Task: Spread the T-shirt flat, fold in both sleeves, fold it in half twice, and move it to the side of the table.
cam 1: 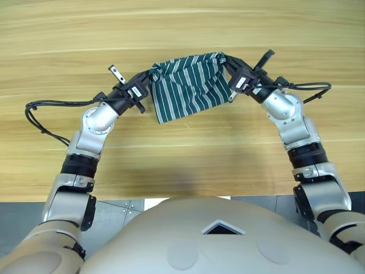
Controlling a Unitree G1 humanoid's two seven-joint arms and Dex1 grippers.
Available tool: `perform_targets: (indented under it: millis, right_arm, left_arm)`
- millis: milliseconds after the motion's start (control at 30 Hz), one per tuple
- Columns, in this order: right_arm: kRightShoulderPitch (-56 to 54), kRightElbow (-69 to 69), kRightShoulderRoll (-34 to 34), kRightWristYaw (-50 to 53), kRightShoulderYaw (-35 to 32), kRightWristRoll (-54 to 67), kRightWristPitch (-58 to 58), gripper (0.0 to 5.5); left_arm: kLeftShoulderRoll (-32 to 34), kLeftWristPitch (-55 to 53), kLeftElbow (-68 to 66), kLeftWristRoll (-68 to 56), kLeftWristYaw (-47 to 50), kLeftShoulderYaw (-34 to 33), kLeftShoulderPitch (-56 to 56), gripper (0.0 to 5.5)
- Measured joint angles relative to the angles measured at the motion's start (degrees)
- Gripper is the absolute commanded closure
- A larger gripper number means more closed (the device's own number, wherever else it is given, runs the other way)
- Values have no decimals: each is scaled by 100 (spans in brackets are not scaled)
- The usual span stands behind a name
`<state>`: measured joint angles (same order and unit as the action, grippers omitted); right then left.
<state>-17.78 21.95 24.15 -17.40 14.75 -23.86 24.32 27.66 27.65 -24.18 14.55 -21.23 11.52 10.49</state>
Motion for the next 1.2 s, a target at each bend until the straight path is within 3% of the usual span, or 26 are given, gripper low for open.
perform_targets:
  millis: [267, 433, 567, 967, 1067, 1200]
  right_arm:
    - [-741, 1356, -120, 441, 151, -158, 161, 341]
    - [-1202, 2140, -302, 797, 225, -252, 253, 250]
    - [-1232, 2136, -595, 886, 388, -247, 608, 250]
    - [-2625, 4997, -1506, 2026, 254, -190, -130, 250]
    - [-2663, 5165, -1497, 2234, 44, -25, -257, 250]
    - [-2476, 4604, -1639, 2200, -97, 268, 643, 250]
  left_arm:
    - [-297, 240, -1258, -27, 276, 22, 638, 369]
    - [-393, 368, -2111, -5, 792, -127, 1173, 369]
    - [-349, 427, -2672, -3, 1188, -244, 1312, 369]
    - [-370, 736, -3481, -320, 1112, -639, 1396, 369]
    - [-320, 815, -3530, -626, 1177, -993, 1450, 369]
    - [-315, 1032, -3262, -1041, 1332, -1430, 1129, 369]
